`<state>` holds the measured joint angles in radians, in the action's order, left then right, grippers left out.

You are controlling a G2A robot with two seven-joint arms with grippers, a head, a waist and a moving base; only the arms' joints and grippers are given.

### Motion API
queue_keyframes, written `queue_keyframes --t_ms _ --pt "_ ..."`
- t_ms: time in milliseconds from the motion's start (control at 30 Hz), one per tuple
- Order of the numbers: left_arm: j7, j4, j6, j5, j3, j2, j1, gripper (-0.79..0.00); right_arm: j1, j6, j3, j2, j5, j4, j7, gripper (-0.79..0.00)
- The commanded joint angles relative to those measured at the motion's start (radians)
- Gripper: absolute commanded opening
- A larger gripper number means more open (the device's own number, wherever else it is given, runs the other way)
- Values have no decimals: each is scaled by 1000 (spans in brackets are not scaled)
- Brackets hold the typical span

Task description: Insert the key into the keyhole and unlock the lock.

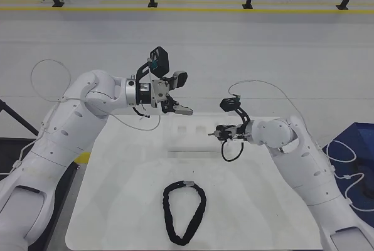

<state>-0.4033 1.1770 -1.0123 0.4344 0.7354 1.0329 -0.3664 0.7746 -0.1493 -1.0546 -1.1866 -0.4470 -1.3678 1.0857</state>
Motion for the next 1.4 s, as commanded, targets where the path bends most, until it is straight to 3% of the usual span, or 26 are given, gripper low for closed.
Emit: queue_keyframes --t_ms 0,167,533,833,1367 --pt "0 0 0 0 0 0 0 0 42 -3 -52 17 -43 -70 -15 -785" --pt "0 0 0 0 0 0 0 0 158 -136 -152 42 24 -215 -72 -785" --pt "0 0 0 0 0 0 0 0 301 -448 -351 79 168 -310 -238 -785" --pt "0 0 0 0 0 0 0 0 400 -513 -464 98 151 -406 -352 -785" --pt "0 0 0 0 0 0 0 0 412 -557 -469 104 170 -404 -352 -785"
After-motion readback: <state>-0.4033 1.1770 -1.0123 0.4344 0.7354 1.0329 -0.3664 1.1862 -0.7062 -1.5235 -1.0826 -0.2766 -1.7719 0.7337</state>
